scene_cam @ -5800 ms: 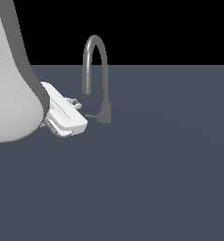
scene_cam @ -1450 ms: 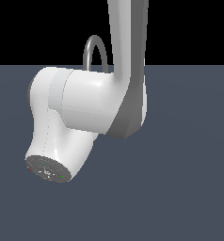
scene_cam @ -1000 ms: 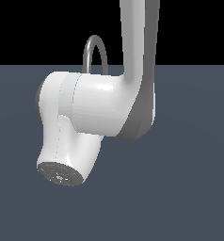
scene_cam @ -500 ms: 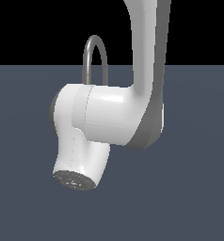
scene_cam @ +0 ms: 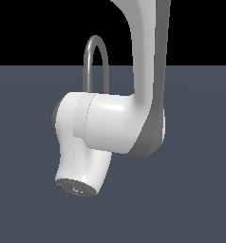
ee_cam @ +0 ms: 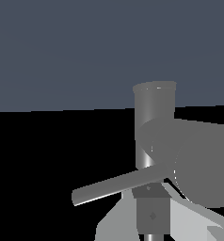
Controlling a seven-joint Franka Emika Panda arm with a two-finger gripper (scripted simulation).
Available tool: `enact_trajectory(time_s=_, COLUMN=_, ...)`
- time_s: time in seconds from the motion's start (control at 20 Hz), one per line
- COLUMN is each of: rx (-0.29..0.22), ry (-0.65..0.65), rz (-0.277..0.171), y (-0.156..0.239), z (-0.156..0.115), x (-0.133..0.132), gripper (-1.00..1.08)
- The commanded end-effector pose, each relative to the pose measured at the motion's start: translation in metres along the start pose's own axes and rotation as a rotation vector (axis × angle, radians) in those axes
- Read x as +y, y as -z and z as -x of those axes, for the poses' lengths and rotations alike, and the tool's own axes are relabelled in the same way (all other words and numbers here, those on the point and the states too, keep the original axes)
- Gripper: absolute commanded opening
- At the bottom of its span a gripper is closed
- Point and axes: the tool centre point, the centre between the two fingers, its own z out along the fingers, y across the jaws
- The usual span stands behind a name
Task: Turn on the faucet by rotating a designated handle.
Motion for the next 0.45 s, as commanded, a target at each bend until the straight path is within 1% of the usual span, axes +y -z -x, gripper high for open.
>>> enact_trajectory(time_s=0.0, rx=0.057, ry=0.017, rz=-0.010, y=0.005, z=-0.039, x=-0.006, gripper=-1.00)
enact_trajectory(time_s=0.35, rx=0.085, ry=0.028, rz=-0.034, y=0.011, z=-0.072, x=-0.011, gripper=-1.00)
enact_trajectory(time_s=0.4, rx=0.085, ry=0.028, rz=-0.034, y=0.011, z=-0.072, x=-0.011, gripper=-1.00)
